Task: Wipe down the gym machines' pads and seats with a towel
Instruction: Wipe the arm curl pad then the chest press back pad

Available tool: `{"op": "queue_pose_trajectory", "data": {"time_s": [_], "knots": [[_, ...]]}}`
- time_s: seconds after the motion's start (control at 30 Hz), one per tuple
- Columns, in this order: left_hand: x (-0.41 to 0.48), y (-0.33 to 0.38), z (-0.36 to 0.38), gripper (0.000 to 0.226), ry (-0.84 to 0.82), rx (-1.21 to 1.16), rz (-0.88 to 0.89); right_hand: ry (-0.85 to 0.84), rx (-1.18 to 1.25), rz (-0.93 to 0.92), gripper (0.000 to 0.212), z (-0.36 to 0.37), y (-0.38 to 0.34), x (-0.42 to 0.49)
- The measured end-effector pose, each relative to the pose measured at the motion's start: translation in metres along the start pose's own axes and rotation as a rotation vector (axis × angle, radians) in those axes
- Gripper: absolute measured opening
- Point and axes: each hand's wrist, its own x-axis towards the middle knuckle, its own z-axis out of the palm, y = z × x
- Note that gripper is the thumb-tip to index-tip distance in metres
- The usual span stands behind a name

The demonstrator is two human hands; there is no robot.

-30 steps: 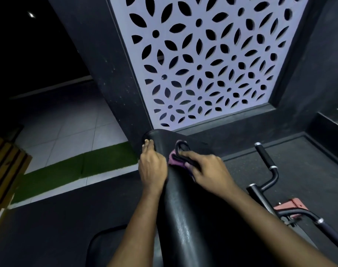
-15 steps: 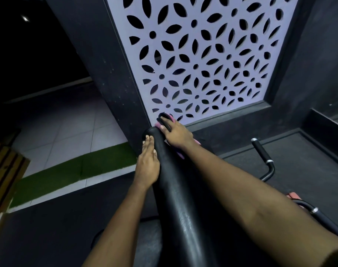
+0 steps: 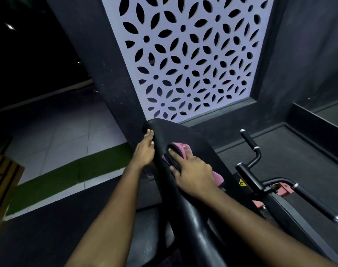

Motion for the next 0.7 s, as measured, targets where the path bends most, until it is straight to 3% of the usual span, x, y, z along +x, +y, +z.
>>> {"op": "queue_pose_trajectory", "data": {"time_s": [0.27,0.47,0.7], "knots": [[-0.048,-0.009,0.012,0.054,0.071,-0.065,0.023,-0.048,0.023,0.128,0.056,0.002,-0.020,0.057],[-0.067,0.004,0.018,0.056,-0.025,0.035,0.064,0.078,0.054,0.256,0.055,0.009,-0.007,0.005],[-0.111,0.010,0.022,0.053,-0.168,0.110,0.317,0.063,0.011,0.504,0.063,0.000,-0.004,-0.070]]}}
